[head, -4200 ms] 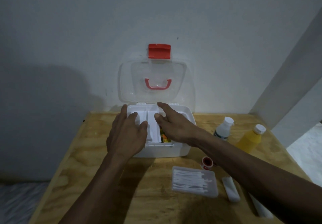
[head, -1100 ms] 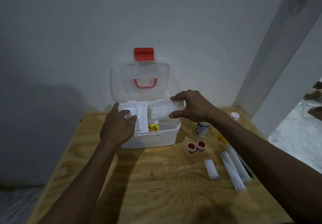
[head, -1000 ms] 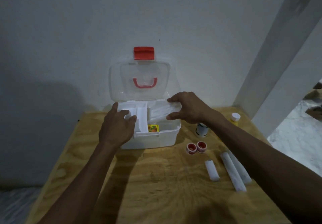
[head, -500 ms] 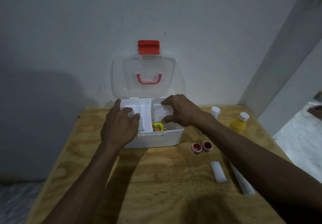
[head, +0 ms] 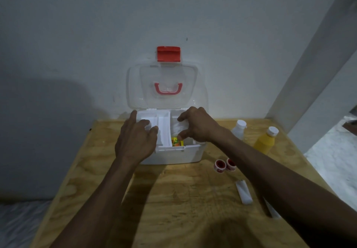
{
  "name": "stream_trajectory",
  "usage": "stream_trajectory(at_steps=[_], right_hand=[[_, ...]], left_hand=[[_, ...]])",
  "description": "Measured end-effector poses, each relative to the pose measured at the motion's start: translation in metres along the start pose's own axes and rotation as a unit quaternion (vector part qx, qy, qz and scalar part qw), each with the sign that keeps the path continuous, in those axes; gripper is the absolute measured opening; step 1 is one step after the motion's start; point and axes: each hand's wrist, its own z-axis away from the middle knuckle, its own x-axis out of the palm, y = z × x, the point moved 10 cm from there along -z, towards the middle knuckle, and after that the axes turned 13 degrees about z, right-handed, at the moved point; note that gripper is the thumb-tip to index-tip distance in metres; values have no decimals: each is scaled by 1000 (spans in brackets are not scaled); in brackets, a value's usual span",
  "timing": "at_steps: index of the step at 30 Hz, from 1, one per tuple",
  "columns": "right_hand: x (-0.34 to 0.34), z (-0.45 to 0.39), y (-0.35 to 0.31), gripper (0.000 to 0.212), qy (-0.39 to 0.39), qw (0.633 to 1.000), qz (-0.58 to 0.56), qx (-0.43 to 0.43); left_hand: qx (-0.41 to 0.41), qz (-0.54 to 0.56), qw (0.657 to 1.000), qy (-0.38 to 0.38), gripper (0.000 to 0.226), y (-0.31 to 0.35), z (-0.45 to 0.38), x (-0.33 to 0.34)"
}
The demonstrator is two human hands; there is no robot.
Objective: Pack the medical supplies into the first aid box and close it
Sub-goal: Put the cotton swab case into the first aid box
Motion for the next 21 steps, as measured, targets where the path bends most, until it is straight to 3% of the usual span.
stream_trajectory(at_steps=[4,10,15,21], right_hand=[[0,2,0,62,23,999,-20,27],[14,-2,0,47,-16,992,-120,37],[20,-4,15,41,9,983,-153,98],[28,-3,22,41,-23,959,-231,162]], left_hand=[[0,1,1000,0,46,1,1,-1],[0,2,1000,-3,47,1,0,0],[5,-2,1000,-4,46,2,0,0],[6,-7,1000,-5,48,3,1,0]])
